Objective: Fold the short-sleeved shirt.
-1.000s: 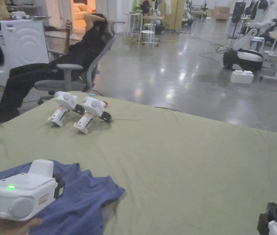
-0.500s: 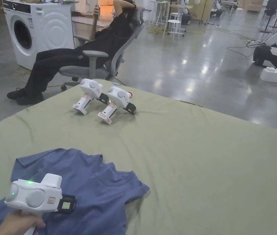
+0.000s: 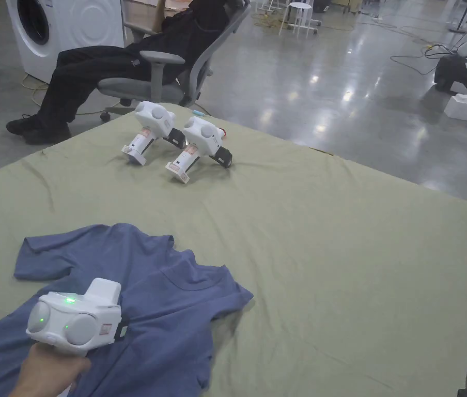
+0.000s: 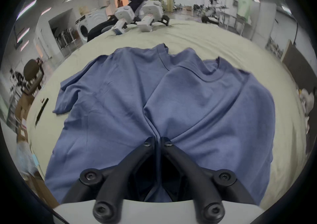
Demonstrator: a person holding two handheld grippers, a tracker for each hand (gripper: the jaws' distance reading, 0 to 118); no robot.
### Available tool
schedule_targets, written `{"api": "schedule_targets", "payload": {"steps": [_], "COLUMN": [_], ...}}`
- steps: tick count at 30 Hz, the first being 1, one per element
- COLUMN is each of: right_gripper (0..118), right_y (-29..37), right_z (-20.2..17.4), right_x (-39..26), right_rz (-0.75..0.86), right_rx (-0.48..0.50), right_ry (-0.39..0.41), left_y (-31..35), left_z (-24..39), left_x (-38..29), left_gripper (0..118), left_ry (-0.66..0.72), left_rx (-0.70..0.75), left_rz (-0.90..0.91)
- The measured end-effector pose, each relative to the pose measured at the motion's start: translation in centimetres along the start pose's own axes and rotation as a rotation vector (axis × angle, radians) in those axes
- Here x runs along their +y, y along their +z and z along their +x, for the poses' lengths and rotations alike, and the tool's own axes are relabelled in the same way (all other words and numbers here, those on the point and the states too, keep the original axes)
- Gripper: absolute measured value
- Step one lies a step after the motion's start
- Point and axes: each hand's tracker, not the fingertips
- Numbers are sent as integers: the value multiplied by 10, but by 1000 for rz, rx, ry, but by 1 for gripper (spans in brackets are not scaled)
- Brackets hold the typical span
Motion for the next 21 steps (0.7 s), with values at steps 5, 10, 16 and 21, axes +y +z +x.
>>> {"api": "schedule_targets", "payload": {"steps": [5,10,16,21], "right_gripper": [2,2,2,2], "right_y": [4,13,28,42], "right_z": [-1,4,11,16], "right_x": [0,4,10,12], "right_rz": [10,43,83,114], "right_rx": [4,1,-1,3], "right_ry": [3,-21,-45,-58], "left_y": [36,72,109,155], "left_z": [-9,-18,-14,14], "left_x": [11,29,41,58], "left_gripper": [1,1,1,1], "left_ry": [21,85,80,70], "left_rx": [3,-9,-37,-89], "left_rz": [163,260,362,478]}}
